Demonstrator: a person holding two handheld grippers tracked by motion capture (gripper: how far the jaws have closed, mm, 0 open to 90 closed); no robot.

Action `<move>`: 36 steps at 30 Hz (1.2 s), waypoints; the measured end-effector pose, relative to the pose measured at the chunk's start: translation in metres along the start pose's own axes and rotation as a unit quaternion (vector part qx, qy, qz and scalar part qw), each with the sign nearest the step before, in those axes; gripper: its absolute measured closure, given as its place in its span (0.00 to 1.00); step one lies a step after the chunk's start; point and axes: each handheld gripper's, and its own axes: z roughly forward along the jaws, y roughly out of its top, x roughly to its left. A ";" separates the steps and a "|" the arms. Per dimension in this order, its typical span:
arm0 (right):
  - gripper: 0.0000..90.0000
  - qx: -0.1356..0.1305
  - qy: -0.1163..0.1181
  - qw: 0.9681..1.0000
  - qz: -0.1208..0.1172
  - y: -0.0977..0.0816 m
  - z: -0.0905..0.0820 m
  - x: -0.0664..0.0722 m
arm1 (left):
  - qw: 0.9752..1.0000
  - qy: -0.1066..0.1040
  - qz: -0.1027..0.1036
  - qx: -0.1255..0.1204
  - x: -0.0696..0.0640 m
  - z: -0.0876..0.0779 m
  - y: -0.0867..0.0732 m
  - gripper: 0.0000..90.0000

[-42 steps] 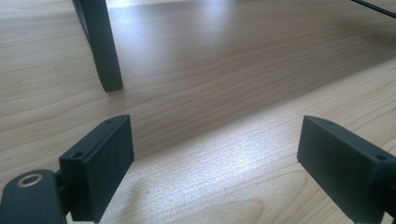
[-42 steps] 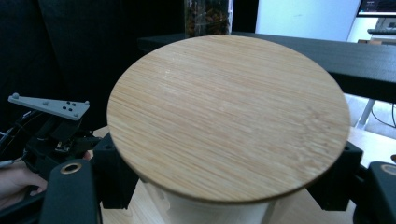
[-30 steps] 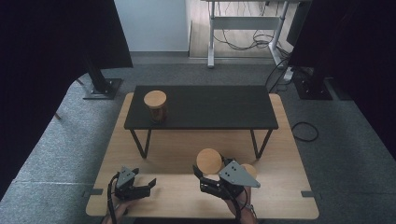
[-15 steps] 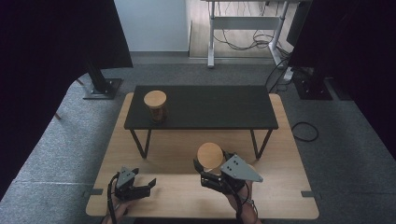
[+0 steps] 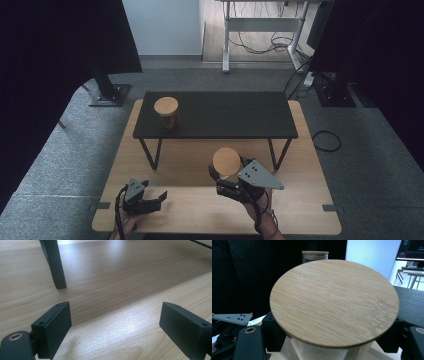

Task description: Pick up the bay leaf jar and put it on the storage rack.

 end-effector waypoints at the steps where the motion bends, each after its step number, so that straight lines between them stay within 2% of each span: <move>1: 0.27 -0.001 0.000 1.000 -0.001 0.001 0.000 0.000 | 1.000 0.000 0.000 0.000 0.000 0.000 0.000 0.11; 21: 0.27 -0.007 -0.002 1.000 -0.007 0.012 -0.001 -0.007 | 1.000 0.001 -0.001 0.001 0.000 0.000 0.000 0.11; 36: 0.27 -0.015 0.008 1.000 -0.019 0.026 0.003 -0.011 | 1.000 0.001 0.002 0.002 -0.001 0.001 0.000 0.11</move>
